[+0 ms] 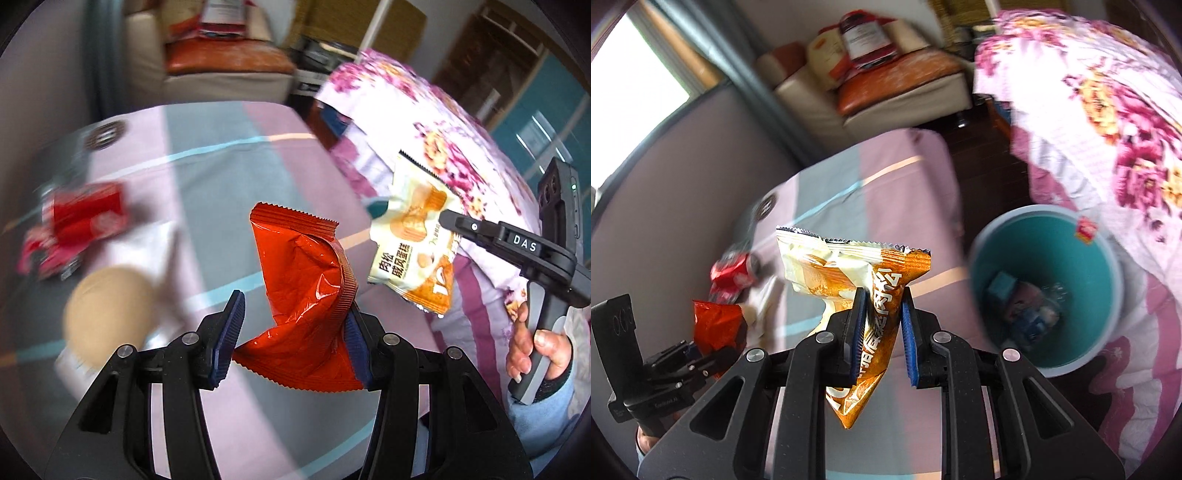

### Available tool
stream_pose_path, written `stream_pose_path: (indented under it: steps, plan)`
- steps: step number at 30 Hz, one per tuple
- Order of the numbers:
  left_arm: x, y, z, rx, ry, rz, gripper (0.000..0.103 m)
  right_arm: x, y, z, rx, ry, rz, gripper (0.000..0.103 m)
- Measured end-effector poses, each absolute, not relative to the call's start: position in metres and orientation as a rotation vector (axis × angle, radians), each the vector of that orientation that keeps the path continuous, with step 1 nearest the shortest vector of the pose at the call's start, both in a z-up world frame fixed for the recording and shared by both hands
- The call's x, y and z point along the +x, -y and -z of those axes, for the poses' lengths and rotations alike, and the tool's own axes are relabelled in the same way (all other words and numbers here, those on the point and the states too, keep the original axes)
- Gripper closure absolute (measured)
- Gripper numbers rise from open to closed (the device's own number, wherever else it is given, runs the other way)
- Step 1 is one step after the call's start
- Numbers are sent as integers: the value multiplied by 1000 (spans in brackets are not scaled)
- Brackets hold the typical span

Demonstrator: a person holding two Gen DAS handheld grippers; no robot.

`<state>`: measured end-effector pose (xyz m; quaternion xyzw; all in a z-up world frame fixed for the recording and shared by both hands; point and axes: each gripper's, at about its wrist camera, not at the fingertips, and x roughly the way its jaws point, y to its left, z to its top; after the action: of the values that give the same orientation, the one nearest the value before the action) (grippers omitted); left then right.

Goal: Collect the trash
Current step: 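Carry both snack bags over the teal bin and open the left gripper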

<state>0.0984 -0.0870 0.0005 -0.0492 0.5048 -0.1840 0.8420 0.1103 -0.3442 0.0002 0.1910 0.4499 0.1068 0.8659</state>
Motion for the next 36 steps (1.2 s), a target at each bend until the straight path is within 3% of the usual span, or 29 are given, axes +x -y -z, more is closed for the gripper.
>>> stream_pose_path:
  steps: [16, 31, 36]
  plan:
    - [160, 254, 45, 64, -1182, 557, 50, 111, 476, 20, 495, -890, 19, 86]
    - [176, 320, 73, 149, -1227, 624, 50, 121, 514, 39, 502, -916, 85, 85]
    - [178, 326, 77, 162, -1231, 620, 41, 125, 516, 44, 494, -928, 93, 85]
